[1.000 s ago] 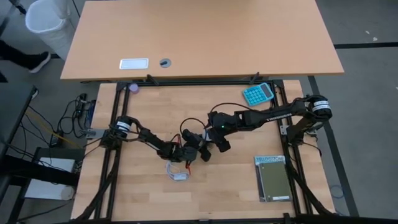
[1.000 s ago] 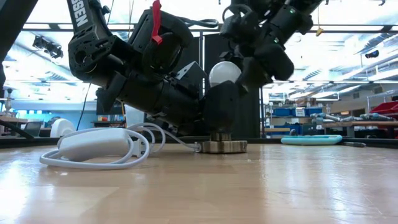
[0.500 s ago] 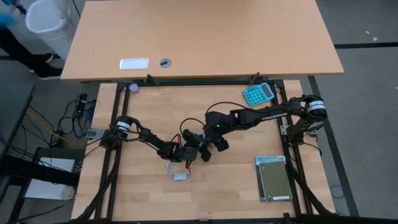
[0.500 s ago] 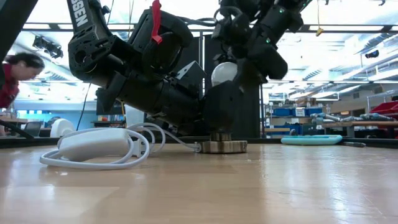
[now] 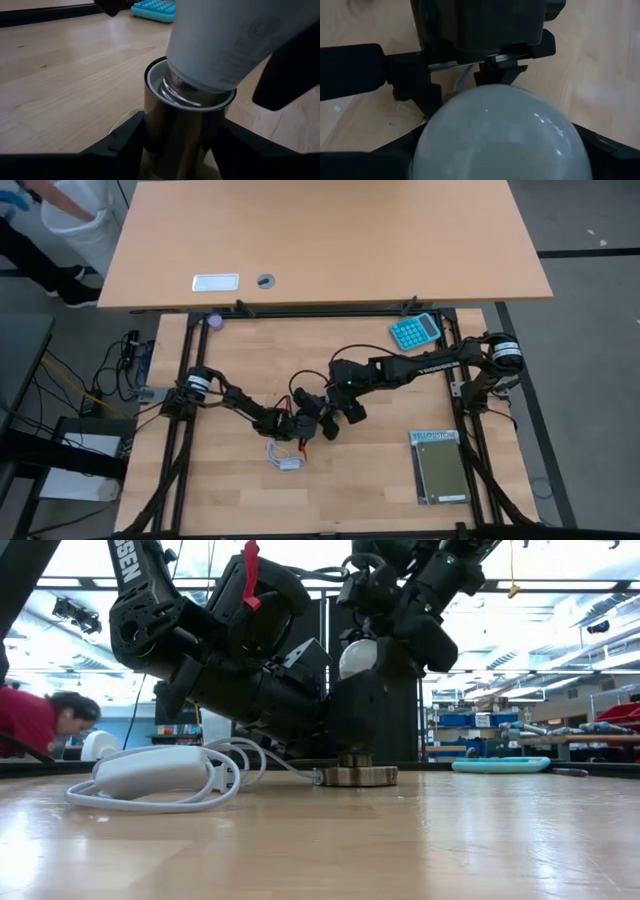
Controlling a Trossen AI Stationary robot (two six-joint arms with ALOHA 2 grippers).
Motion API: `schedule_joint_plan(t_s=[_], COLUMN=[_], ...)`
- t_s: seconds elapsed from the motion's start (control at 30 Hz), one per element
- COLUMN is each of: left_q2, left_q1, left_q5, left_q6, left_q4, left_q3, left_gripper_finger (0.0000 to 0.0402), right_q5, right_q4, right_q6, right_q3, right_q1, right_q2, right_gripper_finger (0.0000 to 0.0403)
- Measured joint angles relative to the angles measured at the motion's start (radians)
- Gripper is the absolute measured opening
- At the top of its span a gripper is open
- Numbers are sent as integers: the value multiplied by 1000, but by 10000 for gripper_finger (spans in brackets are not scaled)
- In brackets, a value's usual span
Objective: Screw lightbulb
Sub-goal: Insert the lightbulb into the socket
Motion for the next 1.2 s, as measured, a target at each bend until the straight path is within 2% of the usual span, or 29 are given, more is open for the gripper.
schedule_joint_plan(t_s=[0.2, 0.5, 0.77, 1.03, 1.2], left_q2=[0, 0, 0, 0, 1], left_q1=[0, 0, 0, 0, 0], left_q5=[0, 0, -1, -1, 0], left_q6=[0, 0, -4, -5, -4], left_q4=[-1, -1, 2, 7, 13], left_q3=[0, 0, 0, 0, 0], left_gripper_finger=[206, 206, 206, 206, 206], right_q5=[1, 0, 15, -8, -10], right_q4=[0, 1, -82, -117, -102], right_q6=[4, 9, 104, 167, 174], right_q3=[0, 0, 59, 90, 92], right_q1=[0, 1, 2, 2, 2], right_q2=[0, 0, 0, -1, 40], right_gripper_finger=[303, 247, 271, 252, 272])
